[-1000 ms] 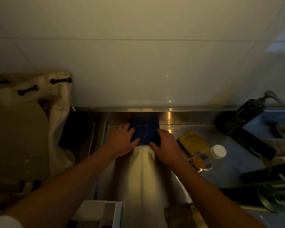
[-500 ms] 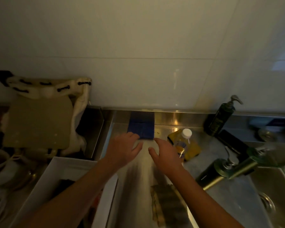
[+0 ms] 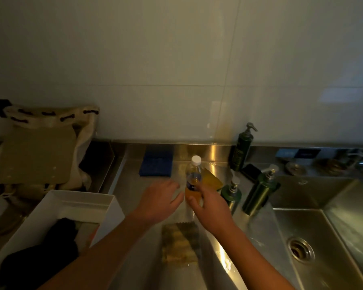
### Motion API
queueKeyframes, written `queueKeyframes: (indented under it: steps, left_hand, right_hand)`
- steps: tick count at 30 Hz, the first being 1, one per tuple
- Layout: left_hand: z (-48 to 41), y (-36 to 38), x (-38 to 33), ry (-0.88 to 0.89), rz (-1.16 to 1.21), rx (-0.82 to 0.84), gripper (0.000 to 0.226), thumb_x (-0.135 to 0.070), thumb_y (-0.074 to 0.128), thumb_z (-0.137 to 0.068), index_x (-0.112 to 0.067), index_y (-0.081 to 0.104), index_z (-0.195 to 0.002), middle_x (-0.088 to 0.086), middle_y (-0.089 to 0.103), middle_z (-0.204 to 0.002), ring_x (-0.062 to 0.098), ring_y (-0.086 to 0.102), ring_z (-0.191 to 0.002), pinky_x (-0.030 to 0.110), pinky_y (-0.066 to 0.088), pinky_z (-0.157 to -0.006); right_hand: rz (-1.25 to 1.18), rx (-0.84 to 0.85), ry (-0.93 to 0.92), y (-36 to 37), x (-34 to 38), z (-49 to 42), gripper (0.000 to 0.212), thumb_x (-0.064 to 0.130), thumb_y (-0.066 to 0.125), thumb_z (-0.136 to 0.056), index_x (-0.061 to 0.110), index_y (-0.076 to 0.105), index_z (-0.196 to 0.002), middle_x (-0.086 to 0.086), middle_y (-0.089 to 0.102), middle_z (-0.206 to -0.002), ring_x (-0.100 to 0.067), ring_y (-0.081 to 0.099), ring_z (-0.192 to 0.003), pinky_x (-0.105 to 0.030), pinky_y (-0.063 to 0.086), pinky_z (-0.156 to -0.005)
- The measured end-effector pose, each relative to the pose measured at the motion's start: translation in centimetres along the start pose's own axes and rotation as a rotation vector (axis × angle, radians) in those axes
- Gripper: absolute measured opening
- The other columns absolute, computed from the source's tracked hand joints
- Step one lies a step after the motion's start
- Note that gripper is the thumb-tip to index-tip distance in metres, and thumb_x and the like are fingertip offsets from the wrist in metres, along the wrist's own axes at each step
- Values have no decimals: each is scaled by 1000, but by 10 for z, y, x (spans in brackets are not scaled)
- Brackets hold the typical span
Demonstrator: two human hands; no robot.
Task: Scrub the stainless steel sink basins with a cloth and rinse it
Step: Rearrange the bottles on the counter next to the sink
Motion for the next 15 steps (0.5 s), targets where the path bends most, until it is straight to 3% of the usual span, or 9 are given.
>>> queueKeyframes:
  steps: [5,8,11,15]
  left_hand:
    - [0,30,-23,55,11,59,42,-56,37,-96,-29,63,-116,-9,64,-109,9,59,-96,32,49,-86]
    - [3,44,-33,77,44,90,31,-52,41,-97,-32,59,-113,-11,61,-103,8,56,-90,32,49,-82]
    - [6,62,-37,102,65,138,31,-52,42,-98,-32,58,-115,-13,59,-103,4,52,-87,27,44,-80]
    - [3,74,-37,142,125,168,33,-49,45,-100,-28,58,-123,-10,61,-113,3,49,-92,22,34,-80]
  right_hand:
    - [-17,-12,80,-7,-25,31,37,49,54,-95,34,56,-129,13,62,-123,-1,56,-105,-13,38,-76]
    - [13,-28,182,-3,-50,52,44,55,52,-93,32,56,-131,12,63,-124,-5,59,-106,-20,47,-83]
    - [4,-72,324,-2,-74,71,42,57,56,-90,32,60,-123,11,66,-114,-4,61,-97,-24,51,-80]
    - [-62,-183,519,-8,-98,86,41,54,67,-84,30,57,-117,9,65,-110,-10,62,-98,-32,55,-81]
Point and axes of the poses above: each hand's wrist, its own z-axis away from the middle knuckle, its own y-axis out of the palm, x = y × z, the point moved 7 cm from there along -z, towards the middle knuckle
